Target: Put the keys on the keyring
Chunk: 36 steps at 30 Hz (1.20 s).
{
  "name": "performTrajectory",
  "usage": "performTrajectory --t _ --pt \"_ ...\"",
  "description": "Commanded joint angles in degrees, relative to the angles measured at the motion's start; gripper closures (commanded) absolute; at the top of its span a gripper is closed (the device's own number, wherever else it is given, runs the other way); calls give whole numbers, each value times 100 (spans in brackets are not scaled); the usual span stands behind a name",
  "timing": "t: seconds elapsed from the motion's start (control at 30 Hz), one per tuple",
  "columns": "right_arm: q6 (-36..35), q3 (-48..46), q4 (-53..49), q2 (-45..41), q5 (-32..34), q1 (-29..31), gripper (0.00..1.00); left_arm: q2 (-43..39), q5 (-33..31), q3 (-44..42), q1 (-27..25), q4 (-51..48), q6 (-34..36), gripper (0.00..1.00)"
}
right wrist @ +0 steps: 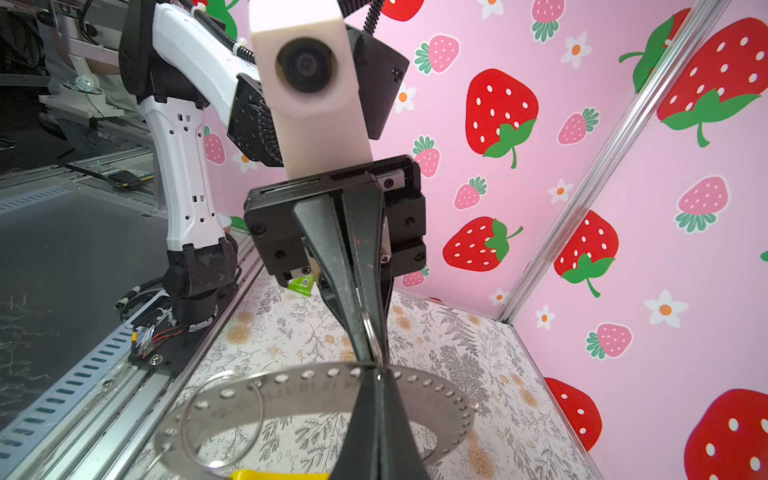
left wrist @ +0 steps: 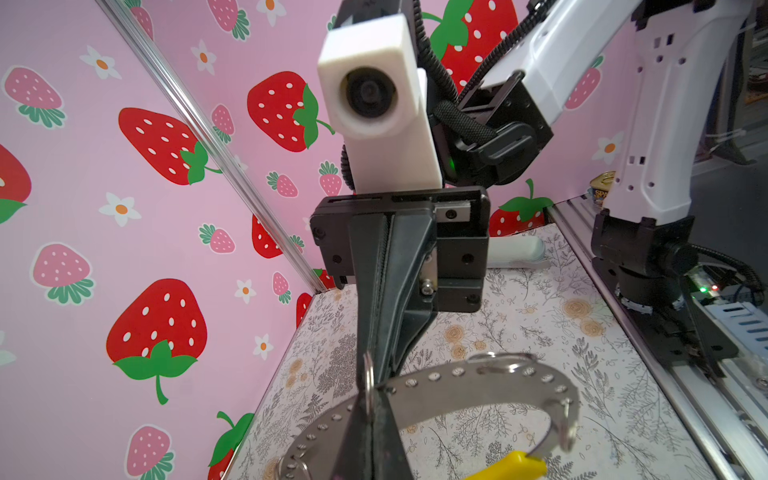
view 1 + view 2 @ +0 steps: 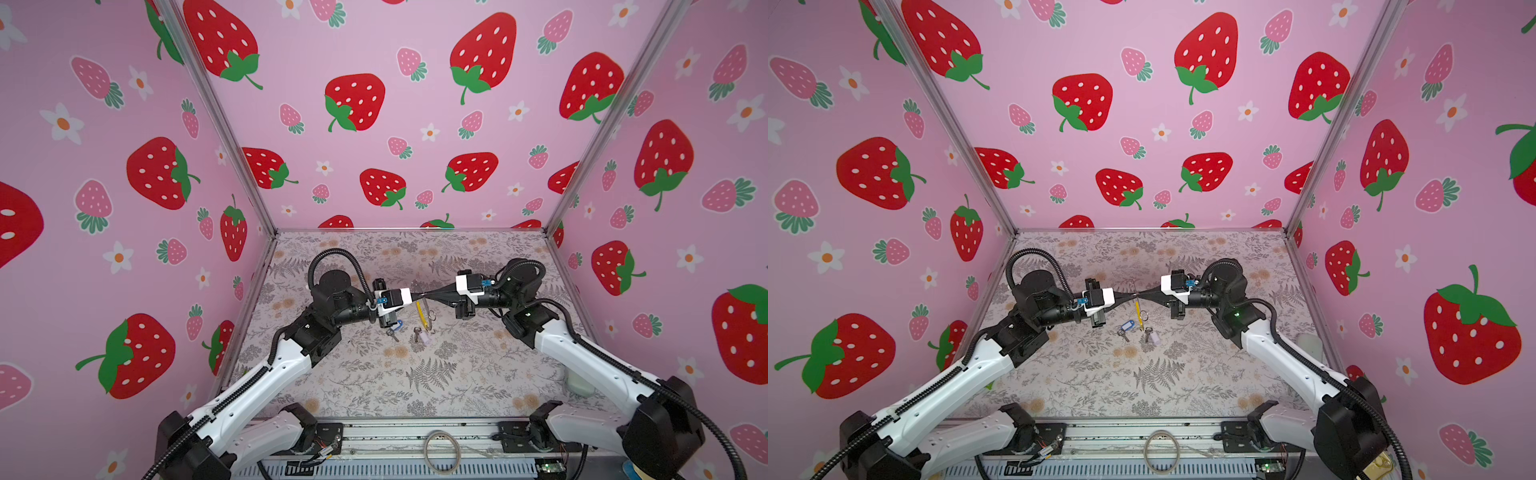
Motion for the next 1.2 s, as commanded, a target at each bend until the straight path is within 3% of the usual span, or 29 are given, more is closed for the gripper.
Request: performTrajectory --t 0.0,0.5,0.83,1.17 --pt "-73 129 79 -26 58 -4 100 -31 -91 212 -10 -186 170 84" --pt "-1435 530 -1514 -135 1038 -4 100 -217 -1074 321 -7 -883 600 67" --pt "-2837 634 -2338 -245 2300 304 100 -29 -1606 825 -76 -1600 1202 70" --pt "-3535 419 -2017 -516 3458 724 100 205 -1798 1030 -280 -1958 1621 74"
